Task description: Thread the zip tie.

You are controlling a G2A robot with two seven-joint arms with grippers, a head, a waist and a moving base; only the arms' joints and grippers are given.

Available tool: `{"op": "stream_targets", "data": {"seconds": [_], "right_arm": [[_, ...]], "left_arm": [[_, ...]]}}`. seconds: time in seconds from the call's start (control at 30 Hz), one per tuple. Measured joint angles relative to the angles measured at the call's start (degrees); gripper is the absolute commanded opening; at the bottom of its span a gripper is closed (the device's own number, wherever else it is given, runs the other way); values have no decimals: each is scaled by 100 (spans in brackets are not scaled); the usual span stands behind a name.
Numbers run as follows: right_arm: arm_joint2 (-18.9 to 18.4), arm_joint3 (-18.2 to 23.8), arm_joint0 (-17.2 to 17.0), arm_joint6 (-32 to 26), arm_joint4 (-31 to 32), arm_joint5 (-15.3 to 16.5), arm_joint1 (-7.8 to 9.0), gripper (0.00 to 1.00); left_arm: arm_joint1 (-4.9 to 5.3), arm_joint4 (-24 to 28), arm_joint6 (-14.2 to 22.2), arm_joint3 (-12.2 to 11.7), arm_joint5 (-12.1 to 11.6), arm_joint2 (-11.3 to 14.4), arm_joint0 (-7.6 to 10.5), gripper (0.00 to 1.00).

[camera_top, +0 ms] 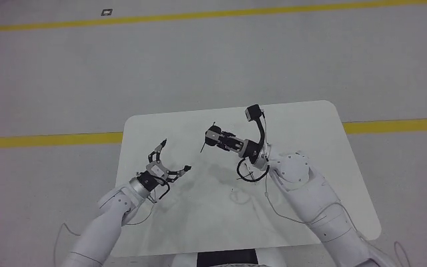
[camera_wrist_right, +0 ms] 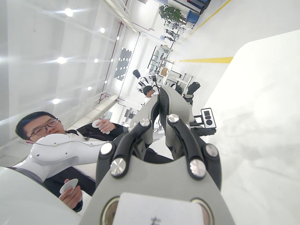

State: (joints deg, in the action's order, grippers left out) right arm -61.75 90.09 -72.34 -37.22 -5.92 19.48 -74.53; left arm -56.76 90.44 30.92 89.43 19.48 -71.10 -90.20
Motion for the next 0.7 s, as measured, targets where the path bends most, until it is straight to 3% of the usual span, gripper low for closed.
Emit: {"op": "stream_targets", "data": {"seconds": [0.07,0.33,0.47,0.7], "right_arm": [[5,-5,5,0,-5,0,-2,0],[34,-23,-34,108,52,0,-5,0],[62,-8,1,221,89,0,-18,0],[82,68,79,318,149,0,-52,0]], "left_arm": [[77,26,18,-6,0,26,92,100],[41,-49,57,-25,-5,40,82,100],[-73,-48,596,-129,0,80,37,100],[-126,-49,1344,-301,0,135,72,100]]}}
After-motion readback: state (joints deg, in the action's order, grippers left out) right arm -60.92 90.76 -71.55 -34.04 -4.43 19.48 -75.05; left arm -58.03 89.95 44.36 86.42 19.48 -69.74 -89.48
